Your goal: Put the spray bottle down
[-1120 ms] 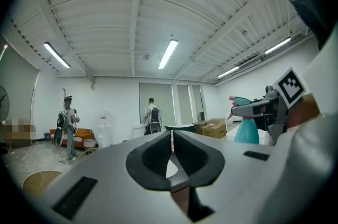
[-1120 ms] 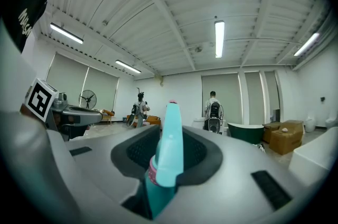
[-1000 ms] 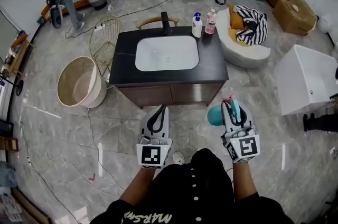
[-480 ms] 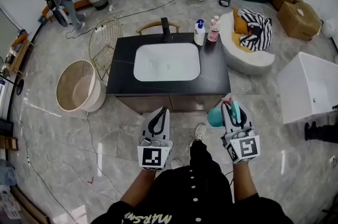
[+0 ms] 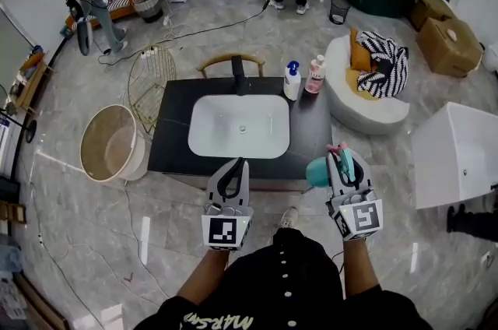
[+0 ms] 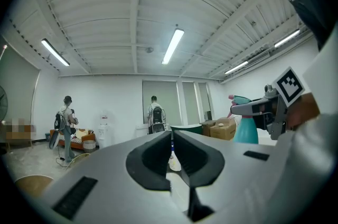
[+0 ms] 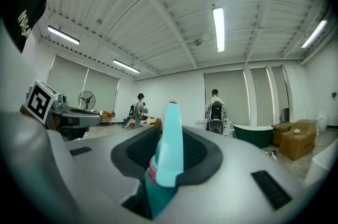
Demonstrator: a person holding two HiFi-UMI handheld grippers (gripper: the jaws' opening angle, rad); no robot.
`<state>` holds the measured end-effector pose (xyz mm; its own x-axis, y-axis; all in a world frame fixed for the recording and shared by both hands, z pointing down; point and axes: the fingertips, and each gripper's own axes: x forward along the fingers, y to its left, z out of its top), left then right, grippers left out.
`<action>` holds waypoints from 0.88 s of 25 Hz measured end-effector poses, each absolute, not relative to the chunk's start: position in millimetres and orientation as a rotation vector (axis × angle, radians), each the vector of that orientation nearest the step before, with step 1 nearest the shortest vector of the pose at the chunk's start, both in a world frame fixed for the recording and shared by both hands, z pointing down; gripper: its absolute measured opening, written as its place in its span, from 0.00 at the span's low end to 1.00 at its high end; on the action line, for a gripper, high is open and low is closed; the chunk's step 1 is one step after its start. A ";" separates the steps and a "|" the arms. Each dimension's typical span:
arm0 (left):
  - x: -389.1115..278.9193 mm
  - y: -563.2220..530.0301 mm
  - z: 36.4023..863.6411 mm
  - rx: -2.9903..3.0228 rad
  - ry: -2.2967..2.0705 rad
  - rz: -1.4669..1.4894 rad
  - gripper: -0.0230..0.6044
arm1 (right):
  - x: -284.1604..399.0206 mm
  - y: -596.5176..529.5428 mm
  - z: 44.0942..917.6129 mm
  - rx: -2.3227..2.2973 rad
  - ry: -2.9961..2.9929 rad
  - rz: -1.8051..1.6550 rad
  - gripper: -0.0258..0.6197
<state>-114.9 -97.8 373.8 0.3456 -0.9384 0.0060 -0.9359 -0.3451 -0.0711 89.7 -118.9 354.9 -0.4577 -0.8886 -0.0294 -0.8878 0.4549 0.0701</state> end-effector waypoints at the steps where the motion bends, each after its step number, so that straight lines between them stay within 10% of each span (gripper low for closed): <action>1: -111.1 -108.8 370.7 -2.526 1.772 -0.073 0.07 | 94.0 -130.7 351.8 1.625 -2.674 -0.123 0.18; 22: -76.8 -224.9 370.7 -2.511 1.829 -0.101 0.07 | 121.7 -263.2 356.8 1.548 -2.692 -0.115 0.18</action>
